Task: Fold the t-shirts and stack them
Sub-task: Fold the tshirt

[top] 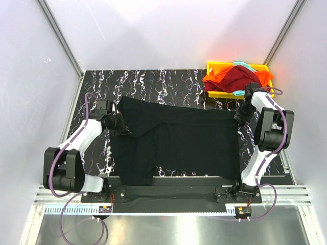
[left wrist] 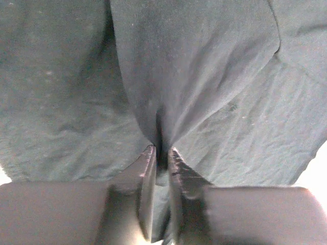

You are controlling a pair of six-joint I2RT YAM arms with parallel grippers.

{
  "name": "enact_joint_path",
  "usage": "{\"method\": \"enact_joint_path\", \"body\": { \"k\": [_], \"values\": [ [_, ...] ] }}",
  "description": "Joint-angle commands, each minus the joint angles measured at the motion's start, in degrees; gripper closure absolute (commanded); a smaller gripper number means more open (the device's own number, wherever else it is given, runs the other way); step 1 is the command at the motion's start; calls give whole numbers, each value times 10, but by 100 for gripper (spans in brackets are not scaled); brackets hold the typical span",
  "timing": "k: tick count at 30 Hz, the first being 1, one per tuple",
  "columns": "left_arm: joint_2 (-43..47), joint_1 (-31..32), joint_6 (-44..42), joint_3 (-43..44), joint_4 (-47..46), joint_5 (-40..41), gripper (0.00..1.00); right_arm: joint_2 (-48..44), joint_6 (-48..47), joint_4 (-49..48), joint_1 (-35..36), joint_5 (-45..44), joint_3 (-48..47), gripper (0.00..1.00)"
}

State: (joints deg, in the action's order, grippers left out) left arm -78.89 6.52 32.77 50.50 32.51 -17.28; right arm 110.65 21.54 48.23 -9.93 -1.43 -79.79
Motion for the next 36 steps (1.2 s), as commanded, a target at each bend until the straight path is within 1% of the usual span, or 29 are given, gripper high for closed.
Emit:
{"method": "enact_joint_path", "body": {
  "k": [1, 2, 3, 4, 5, 6, 7, 10, 11, 13, 14, 15, 16, 17, 19, 21, 23, 24, 26, 31, 36],
  "values": [
    [31, 2, -25, 27, 15, 35, 73, -20, -11, 25, -4, -44, -11, 68],
    [51, 1, -48, 34, 39, 52, 66, -30, -10, 35, -4, -49, -13, 66],
    [55, 1, -63, 45, 52, 86, 60, -39, -9, 35, -4, -55, -16, 60],
    [54, 1, -79, 69, 61, 101, 52, -57, -5, 35, -4, -56, -21, 46],
    [52, 1, -109, 79, 68, 116, 49, -64, -2, 25, -4, -52, -24, 39],
    [42, -1, -119, 89, 66, 137, 46, -67, -1, 16, -4, -39, -28, 34],
    [33, -7, -136, 115, 56, 138, 43, -65, -5, 8, -4, -31, -40, 30],
    [-20, -30, -144, 172, 35, 116, 43, -44, -10, -7, -4, -17, -81, 25],
    [-41, -34, -145, 210, 30, 111, 43, -39, -9, -10, -4, -14, -91, 25],
    [-105, -43, -146, 252, 15, 102, 43, -21, -2, -14, -4, 12, -116, 25],
    [-128, -46, -145, 295, 13, 97, 43, -16, 2, -14, -4, 35, -123, 25],
    [-152, -54, -143, 317, 13, 83, 43, -11, 9, -15, -4, 44, -133, 25],
    [-205, -58, -143, 336, 18, 79, 43, -2, 10, -15, -4, 51, -136, 25],
    [-225, -62, -140, 374, 19, 75, 40, 2, 11, -15, -4, 60, -140, 25],
    [-286, -78, -129, 403, 22, 54, 40, 8, 13, -16, -4, 67, -142, 25],
    [-318, -86, -120, 436, 21, 38, 41, 8, 14, -20, -4, 84, -135, 25],
    [-363, -87, -115, 459, 18, 30, 44, 8, 13, -27, -4, 89, -127, 26],
    [-376, -86, -112, 480, 17, 24, 48, 8, 12, -29, -4, 90, -119, 27],
    [-406, -86, -105, 499, 13, 23, 49, 12, 12, -31, -4, 96, -114, 30],
    [-438, -86, -91, 524, -6, 23, 49, 24, 10, -32, -4, 98, -107, 38],
    [-468, -87, -76, 539, -17, 1, 50, 34, 3, -33, -4, 88, -108, 41]
  ]
}}
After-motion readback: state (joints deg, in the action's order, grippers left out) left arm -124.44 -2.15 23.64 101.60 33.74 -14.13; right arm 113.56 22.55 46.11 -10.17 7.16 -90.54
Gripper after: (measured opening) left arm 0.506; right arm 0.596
